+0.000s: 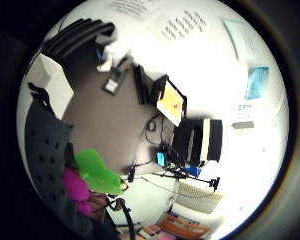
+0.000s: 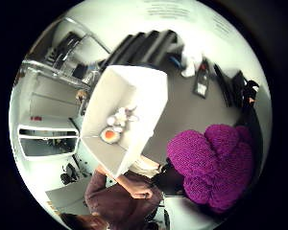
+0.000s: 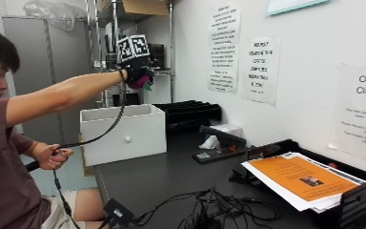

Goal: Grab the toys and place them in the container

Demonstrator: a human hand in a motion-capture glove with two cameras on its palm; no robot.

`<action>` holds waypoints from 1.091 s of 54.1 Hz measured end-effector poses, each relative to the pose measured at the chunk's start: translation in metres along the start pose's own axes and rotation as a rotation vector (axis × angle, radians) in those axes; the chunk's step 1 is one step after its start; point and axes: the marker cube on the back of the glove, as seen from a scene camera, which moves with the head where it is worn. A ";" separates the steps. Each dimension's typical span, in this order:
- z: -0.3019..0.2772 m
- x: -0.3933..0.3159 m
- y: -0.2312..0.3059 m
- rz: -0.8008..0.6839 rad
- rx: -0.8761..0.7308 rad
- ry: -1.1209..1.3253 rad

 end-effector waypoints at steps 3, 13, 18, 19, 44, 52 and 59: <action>-0.016 -0.024 -0.013 -0.033 0.044 0.002; -0.037 -0.134 -0.058 -0.176 0.107 -0.052; -0.031 -0.172 -0.069 -0.236 0.147 -0.078; -0.028 -0.177 -0.069 -0.258 0.161 -0.098; 0.053 -0.208 -0.074 -0.288 -0.187 -0.125; 0.065 -0.205 -0.065 -0.374 -0.189 -0.103; 0.064 -0.196 -0.061 -0.393 -0.139 -0.137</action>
